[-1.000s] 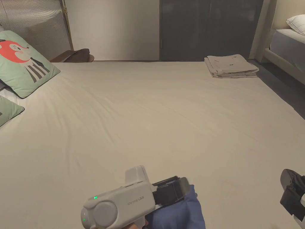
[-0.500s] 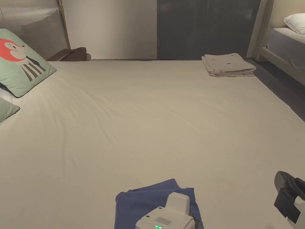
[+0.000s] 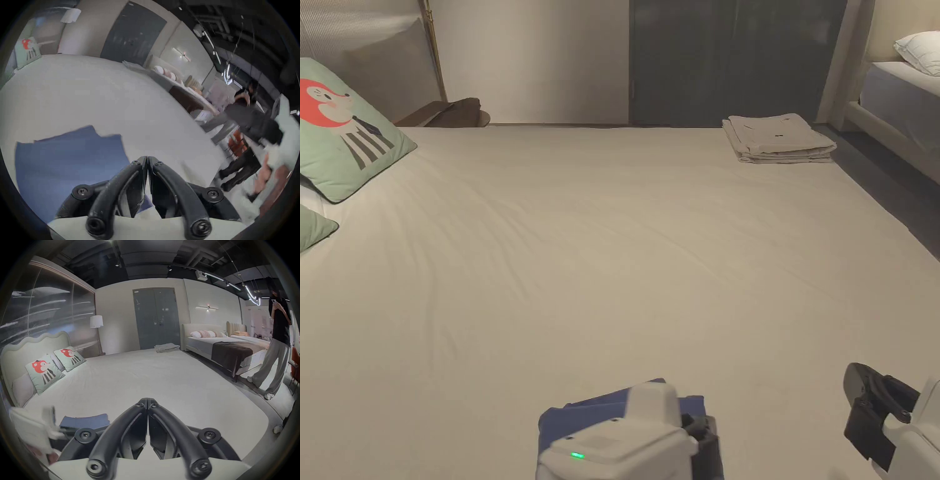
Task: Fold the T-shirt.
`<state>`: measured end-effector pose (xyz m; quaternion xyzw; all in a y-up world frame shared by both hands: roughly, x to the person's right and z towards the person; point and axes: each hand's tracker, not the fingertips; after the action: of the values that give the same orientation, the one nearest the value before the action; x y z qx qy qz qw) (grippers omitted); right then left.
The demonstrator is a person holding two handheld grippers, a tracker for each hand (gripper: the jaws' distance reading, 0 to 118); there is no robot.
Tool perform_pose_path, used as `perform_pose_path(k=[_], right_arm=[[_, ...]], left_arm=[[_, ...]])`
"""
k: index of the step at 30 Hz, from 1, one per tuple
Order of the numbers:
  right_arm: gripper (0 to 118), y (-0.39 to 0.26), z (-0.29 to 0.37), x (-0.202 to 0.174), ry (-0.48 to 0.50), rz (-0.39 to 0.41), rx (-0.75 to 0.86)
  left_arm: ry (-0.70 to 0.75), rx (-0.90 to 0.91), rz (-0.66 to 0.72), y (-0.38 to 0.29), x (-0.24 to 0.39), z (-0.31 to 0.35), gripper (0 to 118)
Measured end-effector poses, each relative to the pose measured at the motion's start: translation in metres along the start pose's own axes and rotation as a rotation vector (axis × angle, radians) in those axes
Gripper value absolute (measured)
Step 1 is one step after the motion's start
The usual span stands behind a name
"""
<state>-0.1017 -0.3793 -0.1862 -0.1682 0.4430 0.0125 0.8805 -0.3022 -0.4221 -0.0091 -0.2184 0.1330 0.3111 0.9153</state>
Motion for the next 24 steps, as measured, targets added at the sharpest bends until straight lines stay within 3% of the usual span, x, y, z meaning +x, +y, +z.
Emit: perform_pose_path(k=[4,10,14,17,19,21,23,24], right_arm=[[0,-0.005,-0.022,-0.027,0.101,0.049,-0.084],[0,-0.033,-0.068,-0.076,0.266,0.096,-0.375],[0,-0.062,-0.1,-0.093,0.277,0.183,-0.53],[0,-0.069,-0.113,-0.1,0.269,0.25,-0.618],[0,-0.065,-0.118,-0.099,0.273,0.236,-0.615],[0,-0.064,-0.124,-0.092,0.278,0.215,-0.638],[0,-0.063,-0.129,-0.09,0.288,0.217,-0.656],[0,-0.066,-0.132,-0.088,0.292,0.218,-0.66]], left_arm=[[0.042,0.099,0.103,0.02,-0.05,0.053,1],[0.155,0.156,0.204,0.018,-0.109,0.117,1],[0.166,0.135,0.291,0.004,-0.141,0.136,1],[0.095,0.094,0.382,-0.005,-0.162,0.14,1],[0.028,0.056,0.432,-0.009,-0.172,0.137,6],[-0.045,0.002,0.502,-0.008,-0.186,0.128,40],[-0.154,-0.049,0.573,-0.007,-0.201,0.116,89],[-0.188,-0.071,0.602,-0.006,-0.207,0.108,101]])
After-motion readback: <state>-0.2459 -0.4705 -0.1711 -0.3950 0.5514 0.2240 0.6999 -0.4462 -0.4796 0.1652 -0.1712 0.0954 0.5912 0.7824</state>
